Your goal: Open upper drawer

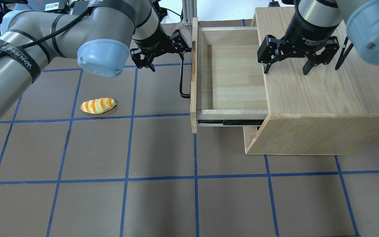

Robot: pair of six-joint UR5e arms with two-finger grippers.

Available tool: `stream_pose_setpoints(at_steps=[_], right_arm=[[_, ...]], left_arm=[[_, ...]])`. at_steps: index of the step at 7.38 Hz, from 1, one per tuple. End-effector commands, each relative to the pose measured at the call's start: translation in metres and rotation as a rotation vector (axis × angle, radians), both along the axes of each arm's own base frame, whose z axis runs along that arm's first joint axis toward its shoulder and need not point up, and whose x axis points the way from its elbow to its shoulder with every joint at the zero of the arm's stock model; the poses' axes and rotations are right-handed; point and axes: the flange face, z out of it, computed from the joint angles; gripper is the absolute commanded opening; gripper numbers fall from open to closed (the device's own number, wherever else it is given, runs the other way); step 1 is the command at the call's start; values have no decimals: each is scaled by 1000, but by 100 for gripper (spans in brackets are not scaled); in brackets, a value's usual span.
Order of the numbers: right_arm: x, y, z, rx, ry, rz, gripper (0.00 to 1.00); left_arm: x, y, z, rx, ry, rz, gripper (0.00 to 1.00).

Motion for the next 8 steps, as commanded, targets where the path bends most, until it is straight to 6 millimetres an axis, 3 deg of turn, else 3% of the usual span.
stream_pose_setpoints(at_steps=[1,3,4,8], right_arm=[[0,0,0,0,1,0,100],[0,0,0,0,0,0,100],[0,0,0,0,1,0,100],[0,0,0,0,0,0,100]], left_arm=[[3,2,14,-11,2,3,100],[32,-3,66,-9,-22,-43,100],[61,-6,81,-14,-65,-67,100],[160,-6,90,18,-167,-222,100]])
